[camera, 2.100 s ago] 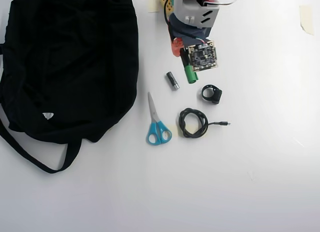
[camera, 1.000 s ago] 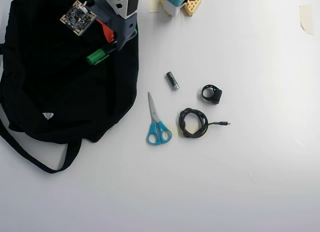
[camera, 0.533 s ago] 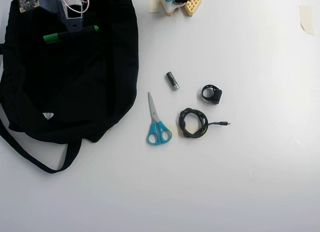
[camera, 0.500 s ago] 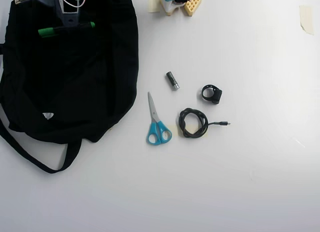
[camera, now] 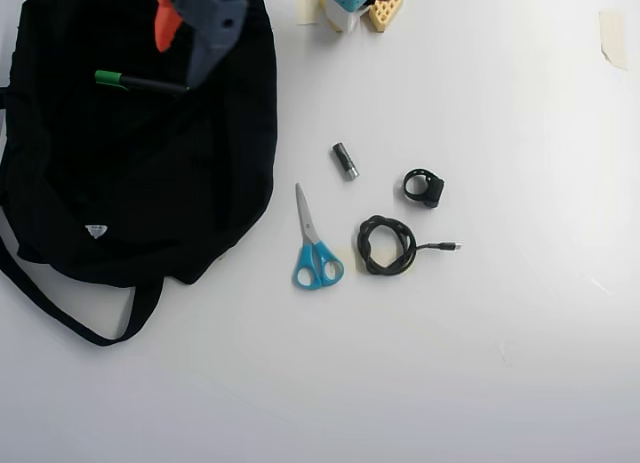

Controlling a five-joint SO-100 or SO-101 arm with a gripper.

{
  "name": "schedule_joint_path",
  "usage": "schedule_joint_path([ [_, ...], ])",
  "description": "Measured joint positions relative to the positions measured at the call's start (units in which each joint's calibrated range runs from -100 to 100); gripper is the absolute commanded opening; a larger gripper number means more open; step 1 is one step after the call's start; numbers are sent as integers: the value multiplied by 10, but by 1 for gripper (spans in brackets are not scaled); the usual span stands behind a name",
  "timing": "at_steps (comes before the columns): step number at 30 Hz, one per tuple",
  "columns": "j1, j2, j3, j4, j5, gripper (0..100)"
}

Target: Put the green marker into the black bag

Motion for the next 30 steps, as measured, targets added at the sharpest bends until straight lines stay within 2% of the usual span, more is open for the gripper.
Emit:
schedule_joint_path([
  [1,-44,-26,9,1,-3,16],
  [2,-134,-59,39,1,-6,4],
  [4,-224,-104,84,1,-11,3],
  [6,-249,-118,121,1,-35,2],
  [9,-267,-144,152,1,-23,2],
  [17,-335,-302,397,-44,18,2],
  [23,-340,-414,560,-63,61,2],
  [30,-337,-479,646,-63,68,2],
])
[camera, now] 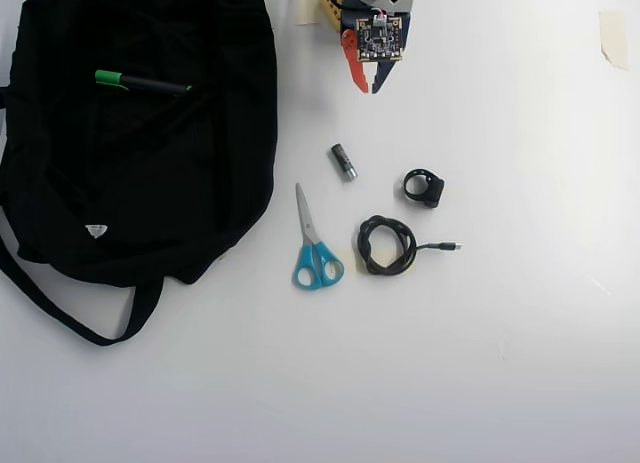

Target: Put the green marker into the black bag

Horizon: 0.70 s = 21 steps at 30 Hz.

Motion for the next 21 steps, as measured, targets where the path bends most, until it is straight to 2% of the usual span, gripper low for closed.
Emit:
schedule_joint_path([
  [16,2,-288,252,0,-1,2],
  [21,4,-310,281,0,-1,2],
])
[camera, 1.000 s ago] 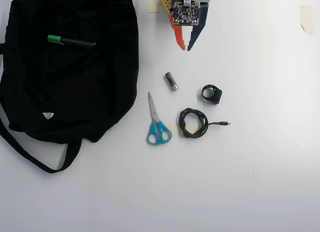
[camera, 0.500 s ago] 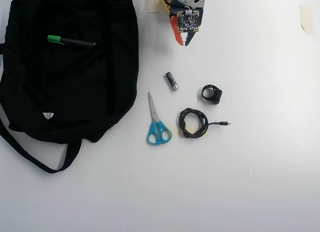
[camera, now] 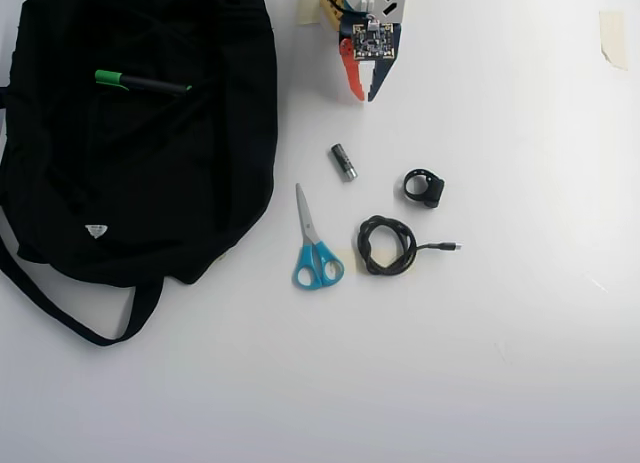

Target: Put the green marker into the black bag

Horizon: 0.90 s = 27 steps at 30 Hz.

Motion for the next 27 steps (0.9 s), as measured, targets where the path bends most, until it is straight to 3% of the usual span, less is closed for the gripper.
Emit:
schedule_joint_path([
  [27,-17,-2,0,39,0,2],
])
